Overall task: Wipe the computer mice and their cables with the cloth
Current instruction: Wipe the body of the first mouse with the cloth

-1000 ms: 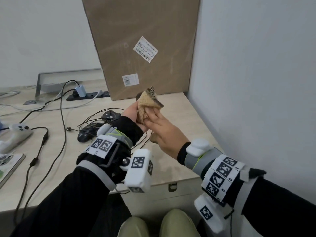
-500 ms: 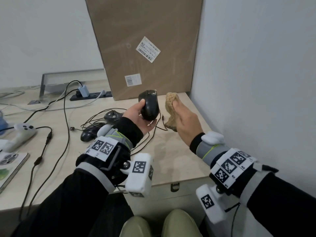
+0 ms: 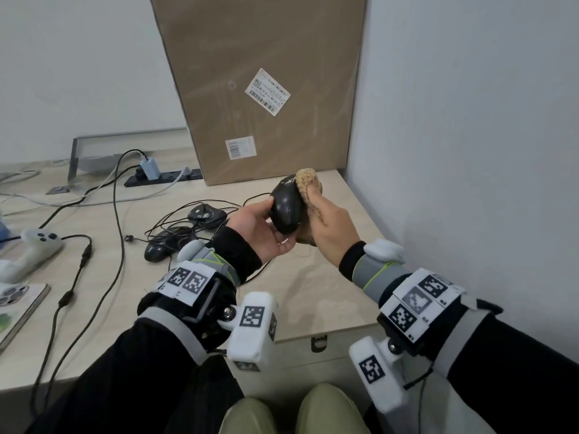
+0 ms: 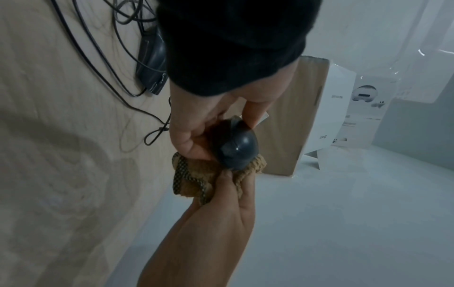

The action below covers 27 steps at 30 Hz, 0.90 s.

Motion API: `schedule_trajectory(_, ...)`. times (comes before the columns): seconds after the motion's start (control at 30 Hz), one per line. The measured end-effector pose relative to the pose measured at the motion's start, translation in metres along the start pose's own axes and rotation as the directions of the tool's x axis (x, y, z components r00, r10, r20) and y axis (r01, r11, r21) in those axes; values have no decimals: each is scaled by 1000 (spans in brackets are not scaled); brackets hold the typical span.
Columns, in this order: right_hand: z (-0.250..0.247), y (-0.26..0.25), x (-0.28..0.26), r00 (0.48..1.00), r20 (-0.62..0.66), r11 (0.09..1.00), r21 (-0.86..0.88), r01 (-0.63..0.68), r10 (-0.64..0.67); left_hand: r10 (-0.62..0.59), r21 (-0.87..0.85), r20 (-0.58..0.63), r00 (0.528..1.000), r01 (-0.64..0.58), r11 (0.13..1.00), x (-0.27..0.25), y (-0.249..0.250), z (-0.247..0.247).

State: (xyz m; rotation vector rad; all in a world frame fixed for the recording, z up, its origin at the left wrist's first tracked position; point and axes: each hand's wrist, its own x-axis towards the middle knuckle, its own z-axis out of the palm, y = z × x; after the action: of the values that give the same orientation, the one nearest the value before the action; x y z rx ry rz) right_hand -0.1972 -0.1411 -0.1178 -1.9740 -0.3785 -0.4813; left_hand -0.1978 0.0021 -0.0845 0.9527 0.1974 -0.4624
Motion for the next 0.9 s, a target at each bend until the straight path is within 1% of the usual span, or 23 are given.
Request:
schedule_trajectory(0.03, -2, 1, 2, 1000, 9, 1000, 16, -20, 20, -4, 4, 6, 1000, 4, 1000, 0, -1, 0)
schedule_trajectory(0.1, -3, 2, 2, 1000, 22, 1000, 18, -3, 2, -3, -3, 2, 1000, 3, 1000, -1, -1, 4)
schedule_trajectory(0.23, 1, -5, -13, 983, 96, 984, -67, 165, -158, 27, -5, -21, 999, -27, 1000, 4, -4, 16)
schedule_trajectory(0.33, 4, -6, -25, 947, 161, 936, -175, 305, -278, 61, 44, -64, 996, -58, 997, 11, -4, 16)
schedule_trajectory(0.4, 5, -3, -32, 923, 207, 898, -241, 369, -324, 43, 67, -83, 996, -37, 997, 11, -3, 10)
schedule_trajectory(0.47, 4, -1, -34, 918, 209, 875, -293, 387, -336, 20, 118, -78, 997, -11, 993, 11, -4, 5)
schedule_trajectory(0.57, 0, -2, -22, 957, 125, 919, -271, 287, -262, -35, 193, -54, 998, 45, 980, 6, -9, 1)
schedule_trajectory(0.63, -3, -5, -9, 976, 64, 957, -193, 216, -207, -68, 193, -48, 997, 76, 978, 4, -13, -2)
schedule_trajectory(0.7, -7, -8, 1, 996, 31, 993, -81, 90, -88, -79, 195, -32, 996, 84, 977, 2, -17, -4)
schedule_trajectory(0.77, -10, -10, 7, 998, 48, 999, -14, -44, 45, -78, 185, -2, 997, 77, 980, 2, -20, -2)
schedule_trajectory(0.8, -10, -10, 8, 996, 64, 998, -15, -68, 69, -71, 166, 8, 997, 69, 984, 4, -21, -1)
schedule_trajectory(0.83, -9, -9, 9, 995, 78, 998, -24, -62, 63, -62, 139, 15, 998, 60, 989, 6, -22, 1)
schedule_trajectory(0.9, -3, -8, 7, 995, 101, 999, -45, -16, 21, -38, 96, 23, 999, 36, 995, 13, -23, 4)
